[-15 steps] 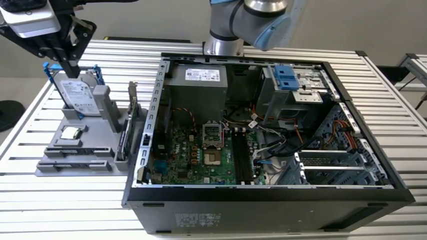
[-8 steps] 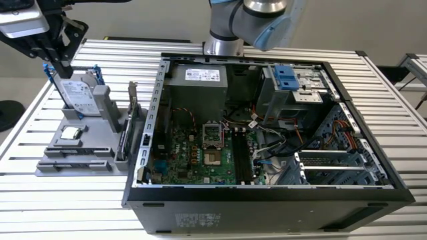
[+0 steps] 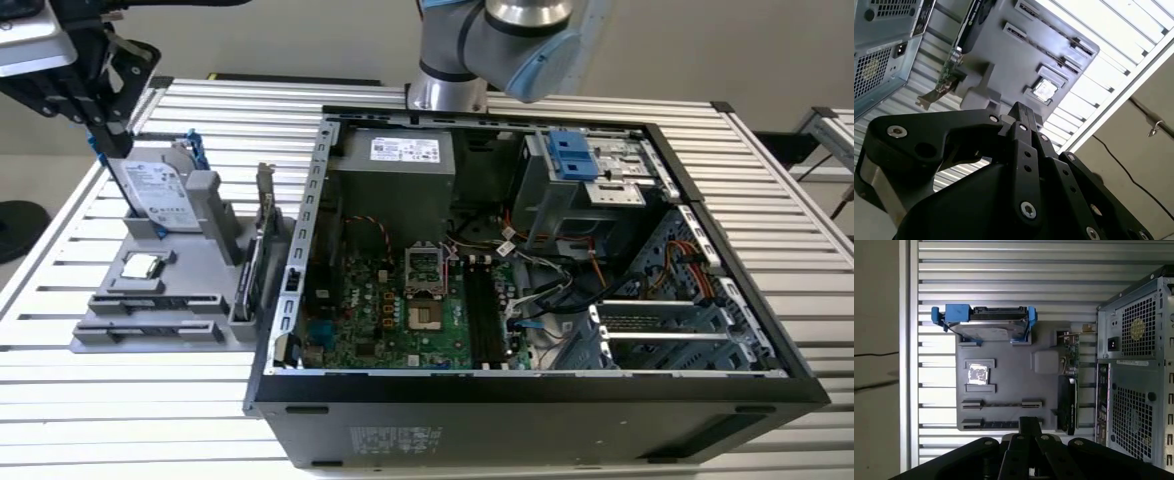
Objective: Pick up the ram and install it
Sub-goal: 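Reach for the ram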
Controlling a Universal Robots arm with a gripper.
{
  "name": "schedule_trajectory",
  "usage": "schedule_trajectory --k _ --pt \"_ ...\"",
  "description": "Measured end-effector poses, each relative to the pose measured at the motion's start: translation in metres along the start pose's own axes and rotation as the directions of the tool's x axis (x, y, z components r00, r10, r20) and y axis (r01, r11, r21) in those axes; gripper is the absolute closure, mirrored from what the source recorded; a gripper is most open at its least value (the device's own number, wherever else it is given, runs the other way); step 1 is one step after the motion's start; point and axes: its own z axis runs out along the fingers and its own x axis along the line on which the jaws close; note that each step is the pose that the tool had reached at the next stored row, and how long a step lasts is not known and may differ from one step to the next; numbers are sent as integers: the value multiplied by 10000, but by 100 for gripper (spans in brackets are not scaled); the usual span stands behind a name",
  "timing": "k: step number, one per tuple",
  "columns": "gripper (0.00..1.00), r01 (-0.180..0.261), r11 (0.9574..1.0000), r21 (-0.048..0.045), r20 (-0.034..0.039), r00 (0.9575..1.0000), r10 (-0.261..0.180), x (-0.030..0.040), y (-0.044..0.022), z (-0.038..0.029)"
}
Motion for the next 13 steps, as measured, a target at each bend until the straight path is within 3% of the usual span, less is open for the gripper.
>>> schedule_trajectory --k 13 --pt "100 16 10000 0 -1 10000 -16 187 -29 -4"
